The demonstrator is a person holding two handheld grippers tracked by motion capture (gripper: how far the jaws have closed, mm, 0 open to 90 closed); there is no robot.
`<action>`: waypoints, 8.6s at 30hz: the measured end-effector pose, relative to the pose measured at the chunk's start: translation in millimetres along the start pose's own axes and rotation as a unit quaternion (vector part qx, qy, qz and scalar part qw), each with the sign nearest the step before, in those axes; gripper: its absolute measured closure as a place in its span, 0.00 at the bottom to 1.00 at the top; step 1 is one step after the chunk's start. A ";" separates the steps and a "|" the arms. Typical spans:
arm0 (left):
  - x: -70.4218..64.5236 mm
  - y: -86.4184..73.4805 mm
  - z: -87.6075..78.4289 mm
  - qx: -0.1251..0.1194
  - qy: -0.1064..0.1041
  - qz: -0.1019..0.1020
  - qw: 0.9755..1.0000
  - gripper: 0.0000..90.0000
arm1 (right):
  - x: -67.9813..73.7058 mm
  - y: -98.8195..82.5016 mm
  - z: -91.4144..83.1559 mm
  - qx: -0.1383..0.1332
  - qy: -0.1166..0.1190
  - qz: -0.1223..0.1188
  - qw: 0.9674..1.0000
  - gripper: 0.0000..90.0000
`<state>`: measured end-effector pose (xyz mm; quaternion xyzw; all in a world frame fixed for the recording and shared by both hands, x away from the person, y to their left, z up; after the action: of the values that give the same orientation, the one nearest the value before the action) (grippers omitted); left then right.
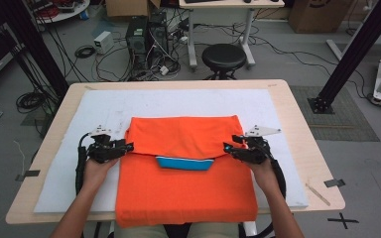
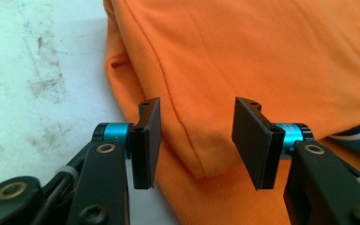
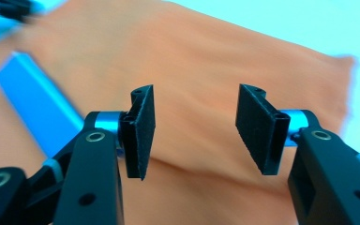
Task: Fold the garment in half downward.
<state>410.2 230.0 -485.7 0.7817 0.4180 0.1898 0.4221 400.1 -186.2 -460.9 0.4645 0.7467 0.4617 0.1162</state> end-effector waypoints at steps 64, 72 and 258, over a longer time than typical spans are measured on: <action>-63.9 -23.5 -97.7 -0.060 -0.118 0.033 0.991 0.96 | 24.1 -33.1 -92.0 0.010 -0.055 0.026 0.998 0.99; -56.4 -22.0 -83.4 -0.055 -0.118 0.007 0.992 0.64 | 14.1 -48.6 -78.5 0.030 -0.051 0.058 0.997 0.76; -71.7 -2.9 -85.7 -0.085 -0.100 0.017 0.991 0.97 | 16.6 -33.4 -84.3 -0.011 -0.118 0.011 0.993 0.99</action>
<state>311.7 215.5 -435.1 0.7649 0.3428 0.1525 0.5236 320.8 -226.7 -437.2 0.5226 0.7177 0.4131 0.2030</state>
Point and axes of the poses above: each handheld gripper's, and its own axes: z roughly forward along the jaws, y roughly out of its top, x roughly to its left, the point moved 7 cm from there along z, roughly forward along the jaws, and after that the axes turned 11 degrees about z, right-handed, at the moved point
